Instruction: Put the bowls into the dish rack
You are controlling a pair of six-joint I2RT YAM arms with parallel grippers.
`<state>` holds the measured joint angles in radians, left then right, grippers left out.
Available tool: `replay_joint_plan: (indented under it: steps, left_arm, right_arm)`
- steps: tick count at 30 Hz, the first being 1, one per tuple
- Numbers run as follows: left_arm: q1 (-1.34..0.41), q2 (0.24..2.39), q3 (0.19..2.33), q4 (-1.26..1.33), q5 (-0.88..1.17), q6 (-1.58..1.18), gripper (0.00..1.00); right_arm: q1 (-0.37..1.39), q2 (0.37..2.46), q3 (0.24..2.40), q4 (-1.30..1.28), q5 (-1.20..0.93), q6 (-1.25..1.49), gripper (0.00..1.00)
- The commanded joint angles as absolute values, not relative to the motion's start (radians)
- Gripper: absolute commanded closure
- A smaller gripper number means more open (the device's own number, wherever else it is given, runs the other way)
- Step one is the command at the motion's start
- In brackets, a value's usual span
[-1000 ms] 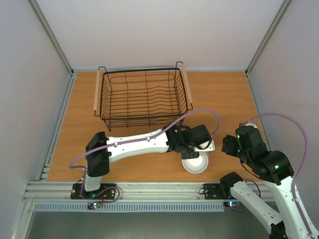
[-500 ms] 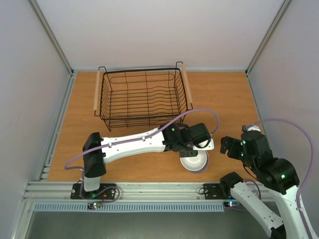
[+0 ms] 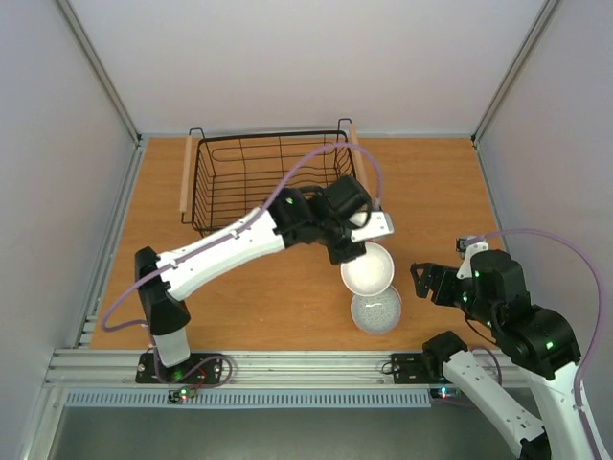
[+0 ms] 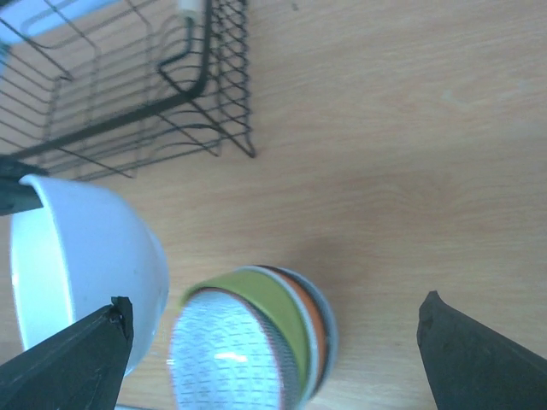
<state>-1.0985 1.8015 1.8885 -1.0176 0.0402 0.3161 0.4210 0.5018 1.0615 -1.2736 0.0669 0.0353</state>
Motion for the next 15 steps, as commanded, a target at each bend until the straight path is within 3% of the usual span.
replay_joint_plan:
  steps: [1, 6, 11, 15]
  left_arm:
    - [-0.953, 1.688, 1.892, -1.013, 0.334, 0.261, 0.99]
    - [-0.768, 1.558, 1.732, -0.886, 0.488, 0.192, 1.00]
    - [-0.726, 1.456, 1.640, -0.828, 0.416, 0.194, 1.00]
    - [-0.717, 1.425, 1.612, -0.816, 0.394, 0.195, 1.00]
  right_arm:
    - [0.425, 0.530, 1.121, -1.158, -0.094, 0.068, 0.10]
    - [0.425, 0.562, 1.077, -0.917, -0.333, 0.191, 0.12]
    - [0.426, 0.608, 0.941, -0.532, -0.531, 0.350, 0.08]
    - [0.438, 0.699, 0.932, -0.427, -0.568, 0.373, 0.07]
